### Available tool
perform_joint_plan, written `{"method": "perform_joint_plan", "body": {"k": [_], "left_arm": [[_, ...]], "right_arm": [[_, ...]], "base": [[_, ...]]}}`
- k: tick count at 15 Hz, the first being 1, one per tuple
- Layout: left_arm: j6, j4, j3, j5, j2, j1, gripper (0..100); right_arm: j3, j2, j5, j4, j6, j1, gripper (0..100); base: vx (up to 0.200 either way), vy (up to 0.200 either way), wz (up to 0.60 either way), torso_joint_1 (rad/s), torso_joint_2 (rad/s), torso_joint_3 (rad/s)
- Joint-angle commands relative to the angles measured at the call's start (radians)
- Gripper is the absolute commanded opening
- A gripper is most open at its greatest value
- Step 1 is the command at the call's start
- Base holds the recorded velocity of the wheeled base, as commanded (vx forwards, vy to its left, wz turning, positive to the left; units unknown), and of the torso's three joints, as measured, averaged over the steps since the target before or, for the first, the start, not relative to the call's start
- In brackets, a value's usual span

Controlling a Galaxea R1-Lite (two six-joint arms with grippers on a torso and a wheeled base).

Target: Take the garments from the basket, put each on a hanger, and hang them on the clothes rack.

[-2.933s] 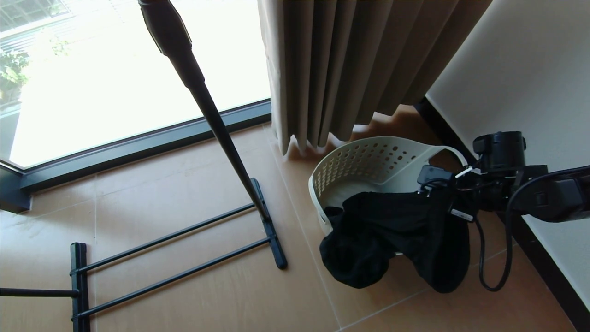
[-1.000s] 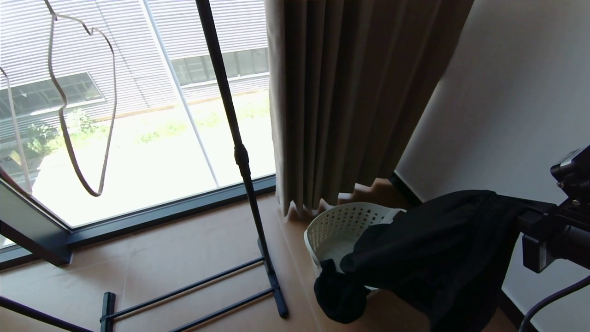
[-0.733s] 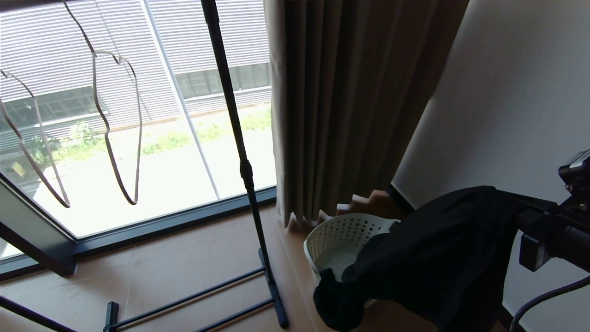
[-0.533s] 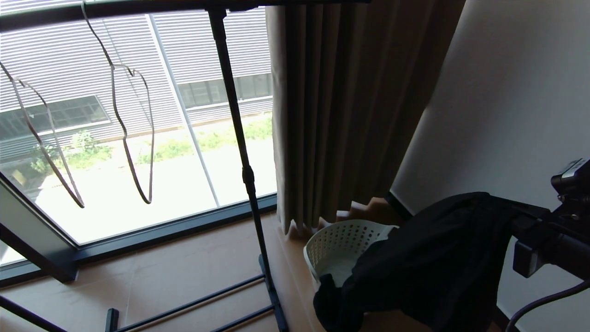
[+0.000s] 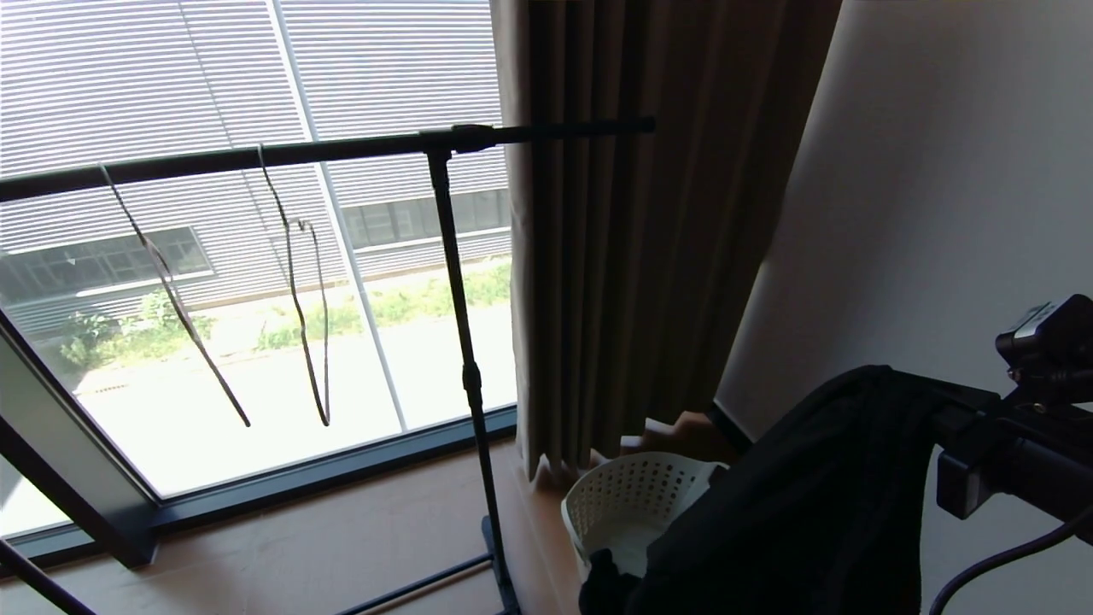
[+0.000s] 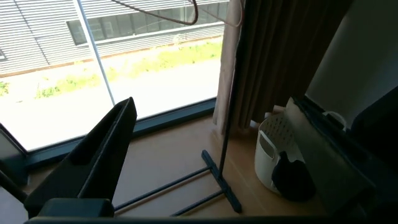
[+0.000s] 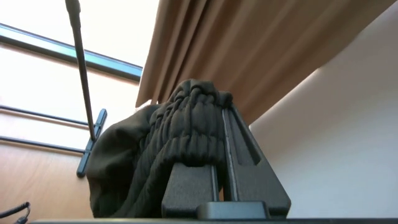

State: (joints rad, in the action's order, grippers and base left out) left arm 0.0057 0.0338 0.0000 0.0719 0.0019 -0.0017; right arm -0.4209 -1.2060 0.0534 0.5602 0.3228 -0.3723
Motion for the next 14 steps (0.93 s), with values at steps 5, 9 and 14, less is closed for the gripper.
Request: {"method": "perform_joint_plan", "body": {"k": [5,9,14], "left_arm": [[0.000,0.000,0.000,0.000,0.001,0.000,100],[0.008,0.000,0.000,0.000,0.001,0.002,100],[0.007,0.000,0.000,0.000,0.000,0.000,100]], "right_arm": [[0.002,-0.004,-0.001,0.000,0.001,0.000,0],[0.008,-0.023,0.000,0.001,0.001,-0.008,0],[0.010,-0.021,0.000,0.004,0.001,-0.011,0]], "base": [[0.000,0.000,0.00,0.231,-0.56,-0.132],[0.000,0.000,0.00,0.135,-0.33,-0.069],[0.000,0.000,0.00,0.006,-0.01,-0.002]]}}
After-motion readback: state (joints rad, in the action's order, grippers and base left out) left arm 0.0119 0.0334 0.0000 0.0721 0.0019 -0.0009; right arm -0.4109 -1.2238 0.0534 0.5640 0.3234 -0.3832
